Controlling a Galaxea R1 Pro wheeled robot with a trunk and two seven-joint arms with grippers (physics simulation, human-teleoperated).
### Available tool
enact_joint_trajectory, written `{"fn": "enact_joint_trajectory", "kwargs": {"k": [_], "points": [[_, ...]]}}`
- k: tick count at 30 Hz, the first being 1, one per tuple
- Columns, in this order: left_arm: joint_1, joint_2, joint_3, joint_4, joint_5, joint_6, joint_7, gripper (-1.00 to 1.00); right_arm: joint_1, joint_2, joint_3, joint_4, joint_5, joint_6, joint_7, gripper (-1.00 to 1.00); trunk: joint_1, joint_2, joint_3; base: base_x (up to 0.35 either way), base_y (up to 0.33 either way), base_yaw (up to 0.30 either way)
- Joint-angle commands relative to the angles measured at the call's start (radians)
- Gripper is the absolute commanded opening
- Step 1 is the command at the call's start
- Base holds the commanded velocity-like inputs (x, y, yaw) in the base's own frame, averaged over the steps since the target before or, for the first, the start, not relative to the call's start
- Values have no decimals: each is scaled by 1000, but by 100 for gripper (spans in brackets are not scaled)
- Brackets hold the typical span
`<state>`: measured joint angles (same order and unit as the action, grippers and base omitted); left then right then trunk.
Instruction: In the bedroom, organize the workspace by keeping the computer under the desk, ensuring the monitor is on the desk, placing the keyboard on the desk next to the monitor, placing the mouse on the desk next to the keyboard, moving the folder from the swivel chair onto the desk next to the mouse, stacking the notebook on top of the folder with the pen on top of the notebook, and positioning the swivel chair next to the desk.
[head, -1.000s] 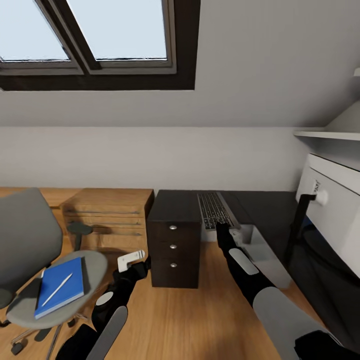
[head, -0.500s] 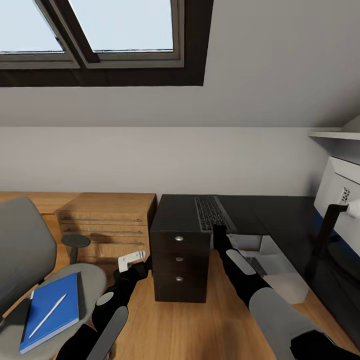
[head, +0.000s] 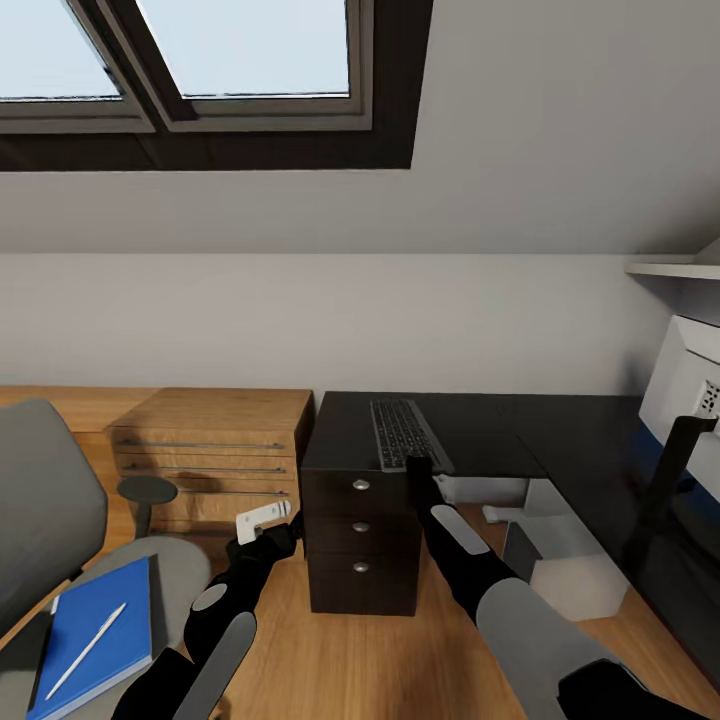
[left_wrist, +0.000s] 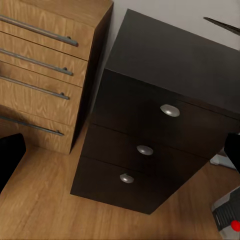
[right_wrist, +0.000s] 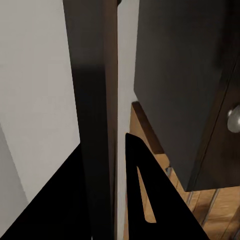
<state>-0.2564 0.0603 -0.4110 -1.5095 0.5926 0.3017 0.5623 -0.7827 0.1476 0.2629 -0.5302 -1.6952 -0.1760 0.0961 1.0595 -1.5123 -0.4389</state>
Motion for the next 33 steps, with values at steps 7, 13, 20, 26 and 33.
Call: {"fn": "enact_joint_trajectory", "kwargs": {"k": [7,13,20,26,33], "points": [[-1,1,-3,-1,7,2,8,100,-1,27,176,0,77,-12,90,-100,0,-1,-1,0,0,0],[-1,1,-3,-1,7,2,8,100,-1,27,211,-1,89,-11,95,-100,0,-1,-1,0,0,0],[-1,1,-3,-1,7,2,8,100,-1,27,209,5,-43,-14,96,-100,0,-1,-1,0,0,0],[-1,1,-1,-30,10,0,9,100,-1,27,206,7,-208,-13,97,-100,0,-1,-1,0,0,0],[-1,0,0,-52,15,-1,10,100,-1,27,205,28,-229,-15,98,-100,23,-43,-20,0,0,0]]}}
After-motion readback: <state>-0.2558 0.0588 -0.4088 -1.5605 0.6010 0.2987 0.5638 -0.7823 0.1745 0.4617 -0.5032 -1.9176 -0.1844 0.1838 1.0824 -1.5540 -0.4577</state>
